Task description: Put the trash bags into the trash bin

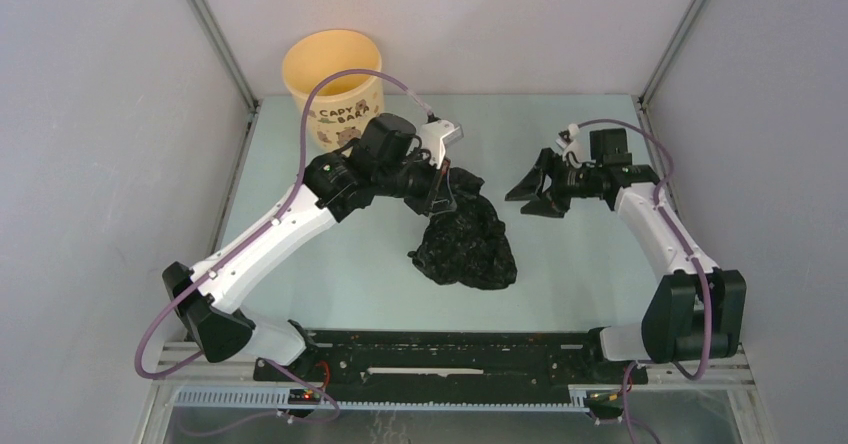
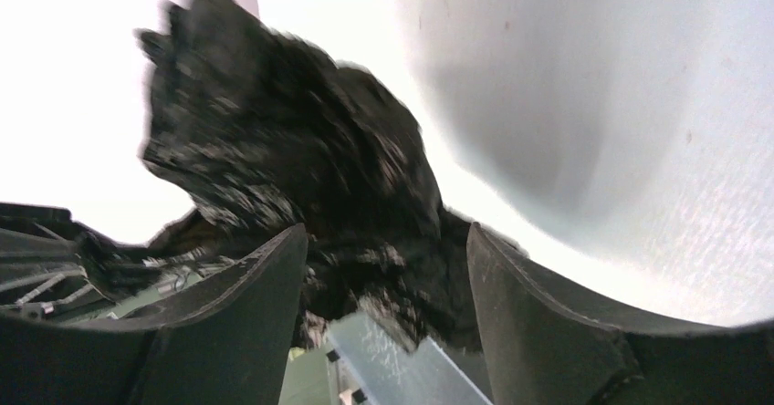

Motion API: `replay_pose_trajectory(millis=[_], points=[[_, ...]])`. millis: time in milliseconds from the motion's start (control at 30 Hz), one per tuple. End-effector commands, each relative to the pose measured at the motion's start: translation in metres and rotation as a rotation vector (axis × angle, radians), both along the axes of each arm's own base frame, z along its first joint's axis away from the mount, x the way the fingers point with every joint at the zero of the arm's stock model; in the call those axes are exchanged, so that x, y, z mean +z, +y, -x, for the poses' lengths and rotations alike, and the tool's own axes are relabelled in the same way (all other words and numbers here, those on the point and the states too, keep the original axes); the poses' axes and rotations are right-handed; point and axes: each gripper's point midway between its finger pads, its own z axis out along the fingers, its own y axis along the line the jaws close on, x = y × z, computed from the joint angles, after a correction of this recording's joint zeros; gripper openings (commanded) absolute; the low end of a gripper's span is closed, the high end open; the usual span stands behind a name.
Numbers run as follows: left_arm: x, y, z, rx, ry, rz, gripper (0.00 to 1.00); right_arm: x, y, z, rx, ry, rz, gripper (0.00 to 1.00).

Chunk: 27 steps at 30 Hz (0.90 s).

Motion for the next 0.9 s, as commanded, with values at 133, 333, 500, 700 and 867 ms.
replay_pose_trajectory(millis=[133, 333, 500, 700, 867], points=[[0.016, -0.015, 0.015, -0.117, 0.021, 0.073, 0.00, 0.028, 0.029, -0.019, 0.125, -0.105, 0.033, 0.80], [0.013, -0.018, 0.013, -0.124, 0.030, 0.061, 0.00, 0.019, 0.089, -0.002, 0.223, -0.082, 0.035, 0.94], [0.010, -0.016, 0.013, -0.113, 0.032, 0.048, 0.00, -0.014, 0.111, 0.017, 0.260, -0.072, 0.191, 0.99], [0.010, -0.010, 0.011, -0.076, 0.016, 0.049, 0.00, -0.047, 0.105, 0.004, 0.168, -0.042, 0.243, 0.31], [0.010, 0.015, 0.001, 0.052, -0.070, 0.016, 0.00, -0.069, 0.068, -0.028, 0.038, 0.041, 0.265, 0.00]])
